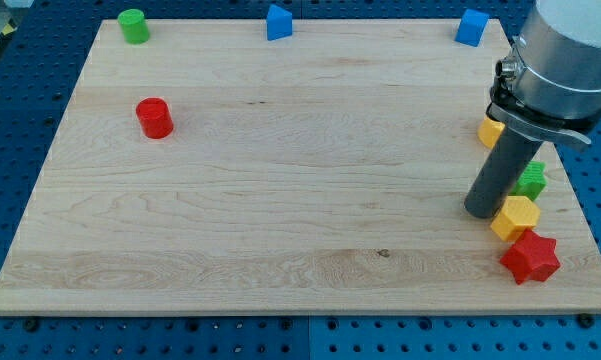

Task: Adjust the green star on top of the hexagon

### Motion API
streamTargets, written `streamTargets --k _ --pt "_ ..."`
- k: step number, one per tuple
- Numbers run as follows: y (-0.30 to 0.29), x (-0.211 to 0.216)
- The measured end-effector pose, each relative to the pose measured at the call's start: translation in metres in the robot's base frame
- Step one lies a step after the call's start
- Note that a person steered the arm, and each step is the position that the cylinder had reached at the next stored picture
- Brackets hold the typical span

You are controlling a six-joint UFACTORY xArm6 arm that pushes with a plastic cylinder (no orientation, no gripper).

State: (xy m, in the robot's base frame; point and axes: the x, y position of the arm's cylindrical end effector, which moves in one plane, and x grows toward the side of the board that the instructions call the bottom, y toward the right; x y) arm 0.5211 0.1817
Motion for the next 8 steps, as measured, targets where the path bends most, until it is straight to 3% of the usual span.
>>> streamTargets --k 3,4,5,7,8 --pt "-0.009 -0.009" --pt "-0.006 -0.048" --pt "0.027 -0.060" --pt "-0.004 -0.108" --pt "0.031 -0.162"
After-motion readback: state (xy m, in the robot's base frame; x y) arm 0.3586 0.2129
